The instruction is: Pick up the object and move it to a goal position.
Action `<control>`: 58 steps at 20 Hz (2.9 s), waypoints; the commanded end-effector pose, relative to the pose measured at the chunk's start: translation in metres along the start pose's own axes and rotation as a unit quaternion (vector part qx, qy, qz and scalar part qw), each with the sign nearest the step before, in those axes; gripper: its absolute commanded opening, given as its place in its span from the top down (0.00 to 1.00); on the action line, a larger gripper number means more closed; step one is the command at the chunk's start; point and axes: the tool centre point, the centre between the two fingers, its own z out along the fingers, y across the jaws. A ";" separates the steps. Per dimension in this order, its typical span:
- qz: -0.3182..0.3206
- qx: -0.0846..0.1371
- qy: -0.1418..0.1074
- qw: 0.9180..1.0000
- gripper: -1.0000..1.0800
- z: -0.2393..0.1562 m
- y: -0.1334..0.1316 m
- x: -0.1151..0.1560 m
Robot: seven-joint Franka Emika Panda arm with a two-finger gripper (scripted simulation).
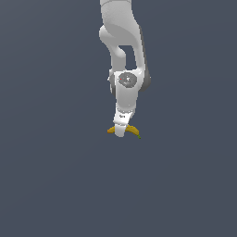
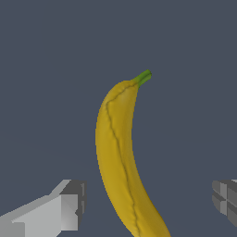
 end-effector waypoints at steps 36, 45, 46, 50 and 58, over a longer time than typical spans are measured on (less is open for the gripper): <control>-0.055 -0.001 0.001 0.998 1.00 0.056 -0.008 0.000; -0.057 0.000 0.001 0.998 1.00 0.052 -0.008 0.001; -0.057 0.000 0.001 0.998 1.00 0.049 -0.008 0.001; -0.057 0.000 0.001 0.998 1.00 0.034 -0.005 -0.001; -0.057 0.000 0.001 0.998 1.00 -0.024 0.005 -0.007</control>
